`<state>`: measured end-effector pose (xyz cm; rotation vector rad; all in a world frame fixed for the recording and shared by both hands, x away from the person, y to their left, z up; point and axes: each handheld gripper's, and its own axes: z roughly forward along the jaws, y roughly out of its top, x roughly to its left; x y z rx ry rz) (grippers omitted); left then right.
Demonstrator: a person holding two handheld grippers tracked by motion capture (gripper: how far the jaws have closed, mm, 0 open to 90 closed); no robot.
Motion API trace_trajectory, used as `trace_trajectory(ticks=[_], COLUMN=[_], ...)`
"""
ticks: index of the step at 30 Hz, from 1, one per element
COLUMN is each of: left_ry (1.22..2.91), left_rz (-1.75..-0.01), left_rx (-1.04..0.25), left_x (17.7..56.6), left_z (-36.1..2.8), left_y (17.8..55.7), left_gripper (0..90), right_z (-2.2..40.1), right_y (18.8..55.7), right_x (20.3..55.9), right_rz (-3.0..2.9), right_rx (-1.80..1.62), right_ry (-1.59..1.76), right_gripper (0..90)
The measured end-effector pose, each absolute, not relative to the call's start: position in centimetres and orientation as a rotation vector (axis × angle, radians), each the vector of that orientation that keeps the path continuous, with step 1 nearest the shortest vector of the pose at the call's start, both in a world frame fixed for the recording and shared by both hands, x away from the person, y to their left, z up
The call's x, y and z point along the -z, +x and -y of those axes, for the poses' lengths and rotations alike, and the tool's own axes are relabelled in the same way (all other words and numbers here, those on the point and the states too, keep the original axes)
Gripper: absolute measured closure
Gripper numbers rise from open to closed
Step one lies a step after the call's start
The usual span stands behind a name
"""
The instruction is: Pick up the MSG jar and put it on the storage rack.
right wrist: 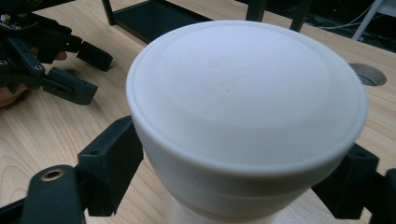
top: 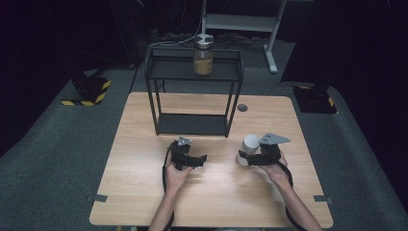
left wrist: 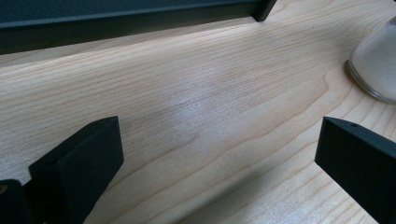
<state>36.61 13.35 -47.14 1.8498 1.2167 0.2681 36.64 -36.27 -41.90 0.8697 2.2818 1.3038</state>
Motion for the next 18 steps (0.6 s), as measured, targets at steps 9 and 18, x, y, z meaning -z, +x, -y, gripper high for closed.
trace_trajectory(ticks=[9,18], left_ry=[1.845,1.844], left_rz=[-1.217,-1.217], left_rx=[-0.265,-0.264], left_x=[47.19,47.2], left_z=[-13.42,-13.45], left_y=[36.62,36.63], left_gripper=[1.1,1.1], right_z=[36.37,36.55], right_y=[36.75,36.86], right_x=[42.02,42.18], right_rz=[-2.281,-2.278], right_rx=[-1.304,-1.314], right_ry=[0.856,0.854], right_gripper=[25.1,32.0])
